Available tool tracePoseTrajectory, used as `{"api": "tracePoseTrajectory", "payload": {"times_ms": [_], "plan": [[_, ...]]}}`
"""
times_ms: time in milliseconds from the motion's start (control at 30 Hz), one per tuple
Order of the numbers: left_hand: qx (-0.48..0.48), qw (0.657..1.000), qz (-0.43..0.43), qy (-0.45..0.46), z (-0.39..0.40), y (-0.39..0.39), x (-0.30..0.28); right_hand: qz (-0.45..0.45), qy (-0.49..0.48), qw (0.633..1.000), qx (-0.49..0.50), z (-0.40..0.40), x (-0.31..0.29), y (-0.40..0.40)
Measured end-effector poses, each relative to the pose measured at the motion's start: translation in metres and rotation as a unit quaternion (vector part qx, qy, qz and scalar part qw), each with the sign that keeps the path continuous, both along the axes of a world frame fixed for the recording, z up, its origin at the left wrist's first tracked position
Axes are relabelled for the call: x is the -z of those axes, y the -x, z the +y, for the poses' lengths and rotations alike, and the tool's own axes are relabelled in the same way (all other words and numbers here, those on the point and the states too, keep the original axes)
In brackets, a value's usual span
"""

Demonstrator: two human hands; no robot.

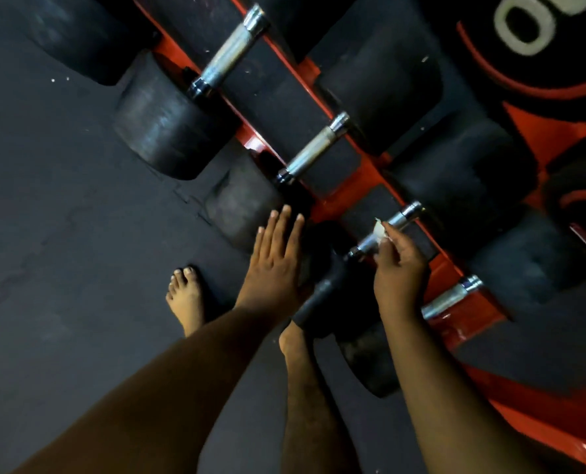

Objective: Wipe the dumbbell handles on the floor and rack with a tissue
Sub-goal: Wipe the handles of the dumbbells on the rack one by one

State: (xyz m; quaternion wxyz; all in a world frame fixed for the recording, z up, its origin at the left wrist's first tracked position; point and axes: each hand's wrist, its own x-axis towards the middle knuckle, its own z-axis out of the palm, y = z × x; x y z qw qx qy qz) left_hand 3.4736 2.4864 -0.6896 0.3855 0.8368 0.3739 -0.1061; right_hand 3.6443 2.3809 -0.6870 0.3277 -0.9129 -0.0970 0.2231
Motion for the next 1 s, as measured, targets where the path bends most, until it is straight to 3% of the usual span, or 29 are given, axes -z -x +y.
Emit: {"api": "tracePoseTrajectory", "payload": {"times_ms": [67, 133, 200, 400, 600, 700, 767, 933, 1000], "plan": [[0.036, 0.999, 0.016, 0.017, -0.019, -0.005, -0.001, 0.031, 0.009, 0.995, 0.096, -0.021, 0.003, -0.009], [0.04, 0.996, 0.051, 0.057, -0.033, -0.013, -0.001, 0.114, -0.004, 0.966, 0.231, -0.029, 0.01, -0.011], [0.015, 0.991, 0.085, 0.101, -0.041, -0.023, 0.002, 0.186, -0.018, 0.936, 0.297, -0.025, 0.021, -0.011], [-0.102, 0.965, 0.124, 0.209, -0.041, -0.056, 0.01, 0.29, 0.045, 0.922, 0.254, -0.005, 0.05, -0.016], [-0.143, 0.963, 0.135, 0.184, -0.048, -0.061, 0.011, 0.292, -0.159, 0.86, 0.387, 0.005, 0.031, -0.049], [-0.142, 0.965, 0.131, 0.179, -0.048, -0.06, 0.009, 0.305, -0.095, 0.906, 0.278, -0.001, 0.03, -0.028], [-0.145, 0.965, 0.128, 0.177, -0.047, -0.06, 0.008, 0.349, -0.066, 0.906, 0.229, -0.005, 0.028, -0.016], [-0.14, 0.966, 0.125, 0.178, -0.047, -0.057, 0.007, 0.312, -0.154, 0.879, 0.326, 0.012, 0.03, -0.055], [-0.136, 0.967, 0.125, 0.177, -0.045, -0.057, 0.008, 0.342, -0.174, 0.861, 0.334, 0.017, 0.036, -0.058]]}}
